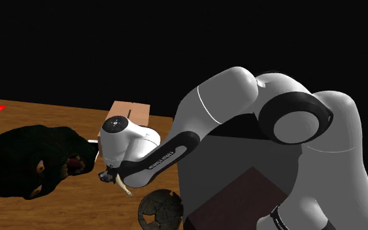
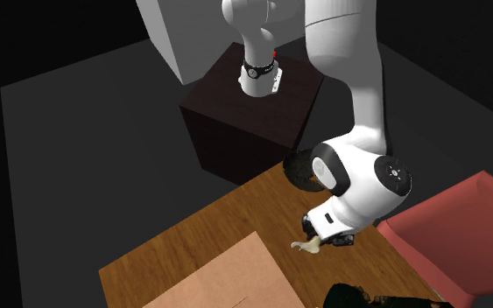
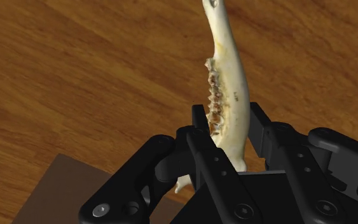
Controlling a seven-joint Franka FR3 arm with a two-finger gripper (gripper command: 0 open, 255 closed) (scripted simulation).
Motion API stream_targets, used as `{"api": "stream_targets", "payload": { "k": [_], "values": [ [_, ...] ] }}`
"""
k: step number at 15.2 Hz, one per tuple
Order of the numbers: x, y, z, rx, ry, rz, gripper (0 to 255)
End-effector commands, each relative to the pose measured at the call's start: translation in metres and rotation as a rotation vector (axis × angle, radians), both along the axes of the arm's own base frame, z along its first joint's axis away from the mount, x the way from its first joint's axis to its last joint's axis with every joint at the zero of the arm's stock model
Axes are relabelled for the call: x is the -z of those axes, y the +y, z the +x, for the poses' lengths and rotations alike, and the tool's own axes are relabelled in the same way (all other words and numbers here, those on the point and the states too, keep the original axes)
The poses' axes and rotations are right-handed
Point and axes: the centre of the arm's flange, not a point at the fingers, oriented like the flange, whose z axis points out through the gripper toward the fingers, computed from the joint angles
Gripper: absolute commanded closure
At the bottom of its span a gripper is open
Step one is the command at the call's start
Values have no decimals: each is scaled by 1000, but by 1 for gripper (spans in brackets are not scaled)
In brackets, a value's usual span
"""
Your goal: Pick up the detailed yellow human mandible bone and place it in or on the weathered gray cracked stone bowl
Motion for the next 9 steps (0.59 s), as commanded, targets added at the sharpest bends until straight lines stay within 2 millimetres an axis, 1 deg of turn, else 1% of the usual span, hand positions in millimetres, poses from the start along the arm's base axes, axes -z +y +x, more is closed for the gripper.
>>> {"api": "stream_targets", "payload": {
  "k": [1,9],
  "values": [
    [-10,0,-1,0,0,0,255],
    [-53,0,-1,0,0,0,255]
  ]
}}
